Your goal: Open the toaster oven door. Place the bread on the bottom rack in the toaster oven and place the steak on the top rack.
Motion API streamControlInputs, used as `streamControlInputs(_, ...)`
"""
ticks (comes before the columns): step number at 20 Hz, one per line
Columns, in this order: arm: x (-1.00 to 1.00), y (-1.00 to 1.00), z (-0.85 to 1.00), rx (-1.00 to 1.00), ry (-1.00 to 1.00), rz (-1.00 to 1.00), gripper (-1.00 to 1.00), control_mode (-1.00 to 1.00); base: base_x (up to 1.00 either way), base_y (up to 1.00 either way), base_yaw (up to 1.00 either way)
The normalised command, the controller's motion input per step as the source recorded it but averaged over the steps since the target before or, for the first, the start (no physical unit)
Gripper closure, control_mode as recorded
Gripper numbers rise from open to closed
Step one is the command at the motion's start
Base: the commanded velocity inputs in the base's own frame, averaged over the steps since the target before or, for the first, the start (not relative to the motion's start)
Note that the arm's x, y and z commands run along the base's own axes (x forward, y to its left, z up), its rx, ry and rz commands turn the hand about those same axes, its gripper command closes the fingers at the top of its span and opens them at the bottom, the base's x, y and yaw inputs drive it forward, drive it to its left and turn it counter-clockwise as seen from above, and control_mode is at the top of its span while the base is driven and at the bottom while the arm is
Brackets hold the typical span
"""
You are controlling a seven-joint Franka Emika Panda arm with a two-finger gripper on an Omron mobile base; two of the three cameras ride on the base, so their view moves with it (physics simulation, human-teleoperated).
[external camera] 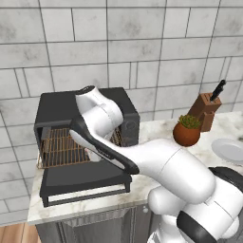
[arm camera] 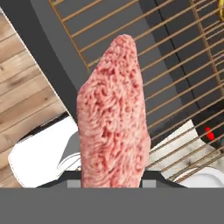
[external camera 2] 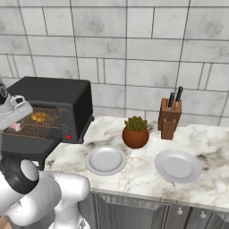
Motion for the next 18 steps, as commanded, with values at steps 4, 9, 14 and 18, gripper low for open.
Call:
streamControlInputs(4,0.39,0.2,-0.34,0.02,-0.03,-0.07,1.0,-1.0,0.0,0.0,0.0)
streamControlInputs(9,0.24,0.01,0.0,0.1,-0.13,-0.09,1.0,-1.0,0.0,0.0,0.0)
streamControlInputs(14,0.27,0.0,0.0,0.13,-0.16,-0.08,1.0,-1.0,0.0,0.0,0.0)
streamControlInputs(18,0.16,0.01,-0.4,0.11,-0.16,-0.06,-1.0,-1.0,0.0,0.0,0.0)
